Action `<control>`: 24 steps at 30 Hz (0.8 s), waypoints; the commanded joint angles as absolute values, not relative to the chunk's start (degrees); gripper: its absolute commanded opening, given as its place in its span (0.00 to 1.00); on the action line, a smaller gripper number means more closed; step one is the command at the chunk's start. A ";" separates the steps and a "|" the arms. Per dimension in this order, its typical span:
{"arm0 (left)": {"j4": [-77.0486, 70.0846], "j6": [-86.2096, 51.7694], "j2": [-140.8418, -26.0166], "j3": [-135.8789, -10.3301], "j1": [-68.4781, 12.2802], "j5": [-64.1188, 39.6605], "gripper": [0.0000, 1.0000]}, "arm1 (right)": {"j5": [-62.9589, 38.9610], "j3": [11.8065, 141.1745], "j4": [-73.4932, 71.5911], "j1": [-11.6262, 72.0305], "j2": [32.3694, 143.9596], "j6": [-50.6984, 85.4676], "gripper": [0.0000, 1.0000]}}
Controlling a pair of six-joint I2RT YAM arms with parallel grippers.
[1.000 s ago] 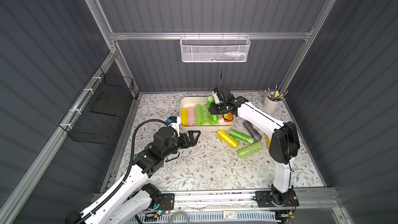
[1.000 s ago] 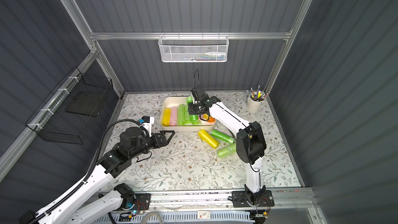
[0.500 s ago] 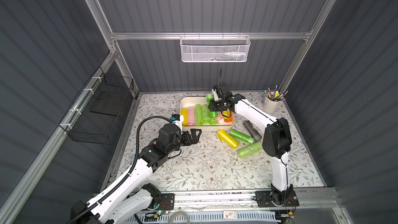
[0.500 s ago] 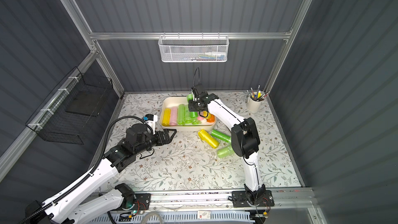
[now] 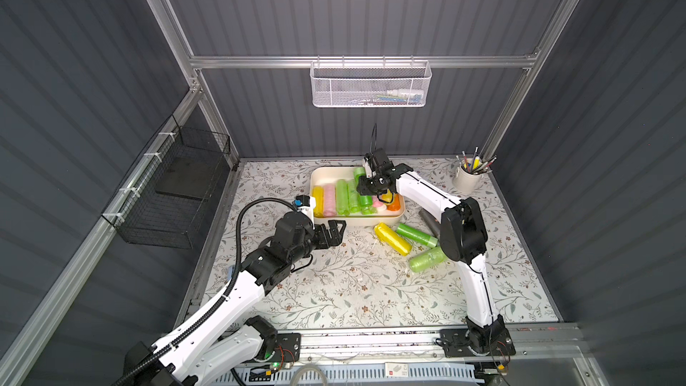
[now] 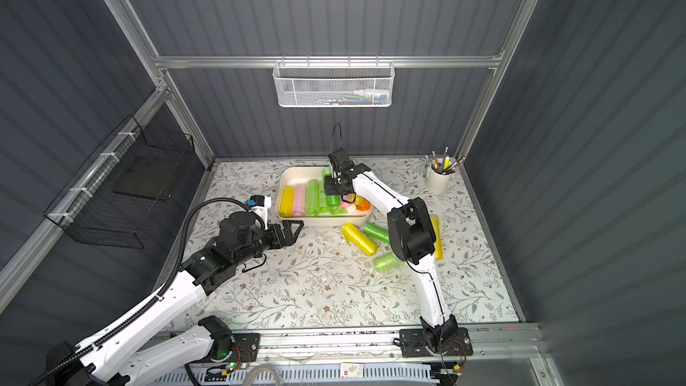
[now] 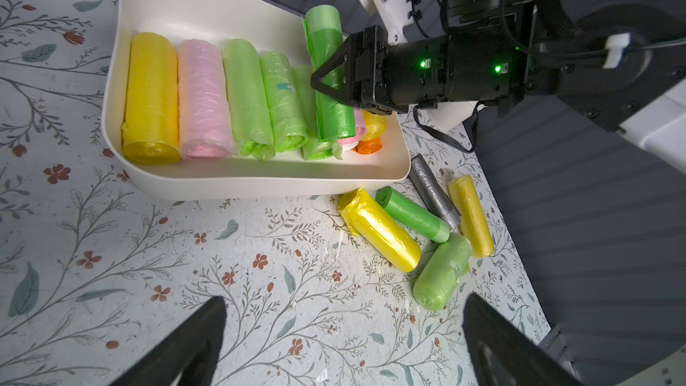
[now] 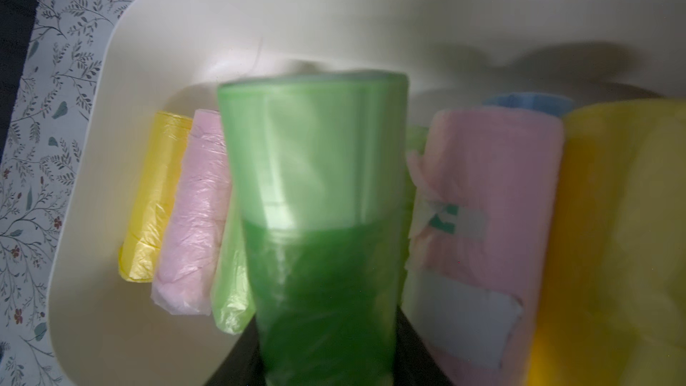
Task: Put the roll of trash bags into the storage box
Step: Place the roll of trash bags in the storage box.
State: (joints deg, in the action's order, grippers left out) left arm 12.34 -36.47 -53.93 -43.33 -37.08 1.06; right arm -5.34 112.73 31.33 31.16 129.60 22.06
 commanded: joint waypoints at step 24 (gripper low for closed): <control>12.72 -37.06 -53.59 -43.59 -37.31 2.86 1.00 | -9.13 111.95 27.01 28.40 126.12 26.34 0.55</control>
State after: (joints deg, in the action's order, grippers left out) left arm 12.19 -36.60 -54.13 -43.33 -37.08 1.98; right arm -8.21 113.54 28.32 28.64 129.73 25.32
